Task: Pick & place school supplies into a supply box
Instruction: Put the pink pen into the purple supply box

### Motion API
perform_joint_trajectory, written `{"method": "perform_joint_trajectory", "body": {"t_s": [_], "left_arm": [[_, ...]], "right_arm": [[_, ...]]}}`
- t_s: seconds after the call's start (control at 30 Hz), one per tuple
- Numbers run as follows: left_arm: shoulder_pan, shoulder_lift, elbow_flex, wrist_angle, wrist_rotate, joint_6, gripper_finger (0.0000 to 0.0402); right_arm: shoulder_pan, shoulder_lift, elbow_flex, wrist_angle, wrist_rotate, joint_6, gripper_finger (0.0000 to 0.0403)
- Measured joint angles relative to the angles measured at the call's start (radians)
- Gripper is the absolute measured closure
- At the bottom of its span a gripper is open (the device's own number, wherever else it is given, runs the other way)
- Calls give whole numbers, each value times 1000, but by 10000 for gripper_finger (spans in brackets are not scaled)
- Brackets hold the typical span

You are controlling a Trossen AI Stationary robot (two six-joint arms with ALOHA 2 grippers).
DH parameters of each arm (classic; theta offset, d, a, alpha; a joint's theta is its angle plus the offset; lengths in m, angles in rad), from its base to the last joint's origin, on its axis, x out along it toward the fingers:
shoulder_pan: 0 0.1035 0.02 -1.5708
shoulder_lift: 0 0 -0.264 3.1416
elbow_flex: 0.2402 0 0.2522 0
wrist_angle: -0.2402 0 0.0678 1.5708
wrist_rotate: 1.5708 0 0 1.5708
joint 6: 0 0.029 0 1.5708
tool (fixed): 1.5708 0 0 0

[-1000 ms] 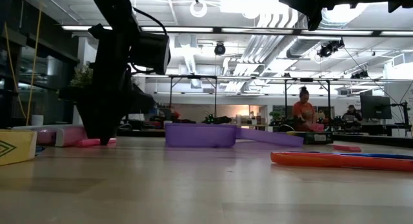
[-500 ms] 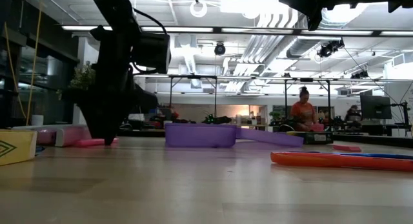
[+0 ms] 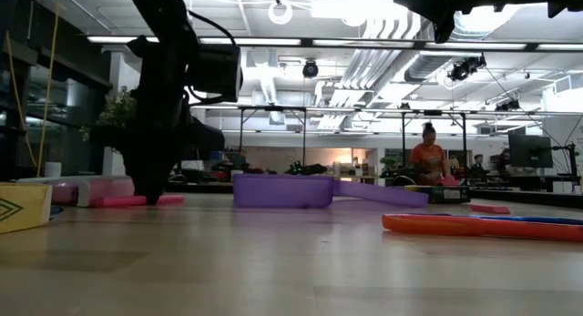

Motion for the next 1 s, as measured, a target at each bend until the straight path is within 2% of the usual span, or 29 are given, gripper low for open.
{"method": "perform_joint_trajectory", "body": {"t_s": [0.17, 0.3, 0.47, 0.63, 0.8, 1.0], "left_arm": [[1, -4, 0, -1, 17, 63, 378], [-1, -36, -4, -6, 68, 110, 381], [-1, -143, -3, -3, 67, 160, 383], [-7, -305, -3, 10, 68, 242, 384], [-7, -496, -3, 157, 33, 322, 384], [-48, -693, -2, 453, -121, 462, 384]], "right_arm": [[0, 0, 0, 0, 0, 0, 272], [0, 0, 0, 0, -6, 0, 272], [0, 0, 0, 0, -6, 0, 272], [0, 0, 0, 0, -5, 2, 272], [0, 0, 0, 0, -2, 18, 272], [0, 0, 0, 17, -2, 18, 272]]}}
